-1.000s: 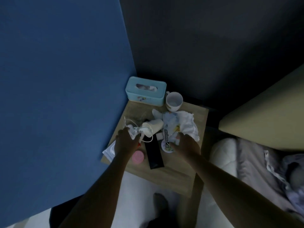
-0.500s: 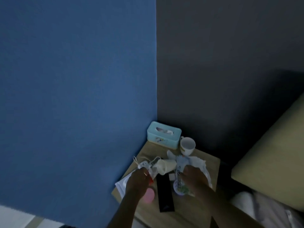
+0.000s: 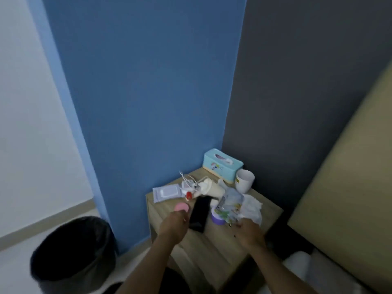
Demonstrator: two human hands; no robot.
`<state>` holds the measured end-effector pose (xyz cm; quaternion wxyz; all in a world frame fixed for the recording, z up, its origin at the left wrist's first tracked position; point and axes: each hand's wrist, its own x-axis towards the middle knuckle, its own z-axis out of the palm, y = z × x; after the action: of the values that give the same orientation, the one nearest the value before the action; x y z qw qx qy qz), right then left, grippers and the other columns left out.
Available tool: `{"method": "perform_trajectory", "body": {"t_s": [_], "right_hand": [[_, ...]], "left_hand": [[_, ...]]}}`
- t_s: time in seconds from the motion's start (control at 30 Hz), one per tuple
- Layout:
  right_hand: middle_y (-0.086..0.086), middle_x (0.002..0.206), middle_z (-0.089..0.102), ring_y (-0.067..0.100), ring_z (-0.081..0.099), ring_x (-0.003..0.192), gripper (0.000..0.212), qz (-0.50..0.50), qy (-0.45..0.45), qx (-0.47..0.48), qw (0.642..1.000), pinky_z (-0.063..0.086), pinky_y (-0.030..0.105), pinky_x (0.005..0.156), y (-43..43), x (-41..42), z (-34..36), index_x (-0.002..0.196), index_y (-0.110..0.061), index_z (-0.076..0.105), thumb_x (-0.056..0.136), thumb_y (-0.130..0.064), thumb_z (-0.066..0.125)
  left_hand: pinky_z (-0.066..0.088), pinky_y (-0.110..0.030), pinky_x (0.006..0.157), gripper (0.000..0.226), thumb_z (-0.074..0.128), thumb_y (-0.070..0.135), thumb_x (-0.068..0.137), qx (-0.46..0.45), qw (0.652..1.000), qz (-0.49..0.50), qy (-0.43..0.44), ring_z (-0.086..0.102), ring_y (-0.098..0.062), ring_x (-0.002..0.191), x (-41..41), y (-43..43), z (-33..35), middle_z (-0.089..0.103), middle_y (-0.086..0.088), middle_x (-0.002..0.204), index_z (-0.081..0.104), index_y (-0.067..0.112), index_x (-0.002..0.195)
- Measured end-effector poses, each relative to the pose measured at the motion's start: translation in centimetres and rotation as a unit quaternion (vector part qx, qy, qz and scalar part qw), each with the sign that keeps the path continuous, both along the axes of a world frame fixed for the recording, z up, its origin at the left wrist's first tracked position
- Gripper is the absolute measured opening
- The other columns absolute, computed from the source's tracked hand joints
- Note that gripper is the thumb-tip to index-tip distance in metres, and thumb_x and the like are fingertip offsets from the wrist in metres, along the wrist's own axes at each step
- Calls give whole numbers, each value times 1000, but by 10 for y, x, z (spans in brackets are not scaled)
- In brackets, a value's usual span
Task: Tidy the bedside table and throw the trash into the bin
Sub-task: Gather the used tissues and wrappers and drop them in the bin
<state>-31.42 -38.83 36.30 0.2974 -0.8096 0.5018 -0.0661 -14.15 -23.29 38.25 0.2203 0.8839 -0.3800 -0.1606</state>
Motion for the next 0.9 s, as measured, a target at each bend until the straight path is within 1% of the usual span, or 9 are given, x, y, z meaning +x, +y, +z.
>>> {"method": "perform_trajectory", "body": {"t_s": [0.1, 0.23, 0.33, 0.4, 0.5, 0.57, 0.67, 0.73, 0.9], "right_hand": [[6, 114, 69, 24, 61, 108, 31, -9, -18, 7, 1000, 45, 23, 81, 15, -22, 7, 109, -13, 68, 91, -35, 56], [3, 114, 66, 19, 60, 106, 31, -26, -51, 18, 998, 39, 21, 73, 8, -28, 15, 111, -13, 64, 90, -35, 61], [3, 119, 65, 19, 59, 110, 40, -41, -84, 10, 996, 45, 22, 81, 0, -20, 19, 118, -12, 61, 87, -37, 65], [6, 119, 64, 22, 59, 110, 43, -63, -103, 10, 993, 47, 25, 88, -12, -12, 16, 120, -11, 59, 86, -37, 66], [10, 115, 66, 24, 62, 102, 45, -103, -121, 45, 986, 50, 28, 82, -32, 7, 14, 117, -10, 58, 85, -41, 66], [12, 114, 66, 27, 63, 102, 51, -119, -117, 66, 984, 52, 32, 85, -48, 20, 9, 118, -9, 56, 83, -45, 66], [12, 115, 65, 28, 63, 101, 62, -142, -114, 82, 980, 54, 36, 84, -65, 40, -1, 123, -12, 52, 78, -52, 67], [10, 115, 65, 26, 63, 101, 67, -154, -116, 88, 977, 53, 34, 84, -76, 55, -9, 127, -17, 50, 75, -57, 67], [8, 133, 55, 29, 53, 119, 86, -165, -63, 88, 980, 44, 41, 101, -83, 81, -35, 140, -25, 42, 68, -69, 61]], "left_hand": [[47, -31, 82, 23, 46, 30, 93, 12, 1000, 17, 6, 62, -28, 105, -30, 12, -1, 66, -10, 114, 63, 19, 104], [43, -27, 76, 13, 47, 25, 93, -17, 1000, 13, -14, 62, -24, 101, -40, 2, 10, 66, -7, 111, 59, 22, 95], [48, -29, 83, 22, 48, 23, 93, -29, 999, 6, -37, 62, -23, 102, -35, -15, 21, 68, -7, 111, 66, 14, 103], [49, -31, 84, 25, 49, 25, 93, -30, 999, 1, -40, 62, -25, 103, -29, -32, 27, 67, -9, 112, 64, 12, 108], [49, -31, 88, 25, 53, 30, 90, -45, 999, -7, -28, 60, -27, 106, -14, -62, 27, 62, -9, 114, 64, 15, 106], [49, -34, 92, 27, 55, 31, 88, -59, 998, -3, -10, 59, -27, 108, -2, -84, 22, 60, -8, 117, 64, 16, 108], [45, -36, 100, 37, 58, 28, 89, -83, 996, 10, 15, 54, -29, 117, 10, -113, 14, 56, -11, 129, 60, 14, 123], [45, -39, 100, 43, 59, 30, 89, -80, 996, 26, 12, 52, -32, 120, 22, -136, 4, 55, -13, 131, 55, 11, 128], [47, -48, 95, 50, 61, 35, 87, -54, 997, 47, -5, 51, -36, 119, 42, -172, -20, 53, -17, 129, 51, 8, 128]]}}
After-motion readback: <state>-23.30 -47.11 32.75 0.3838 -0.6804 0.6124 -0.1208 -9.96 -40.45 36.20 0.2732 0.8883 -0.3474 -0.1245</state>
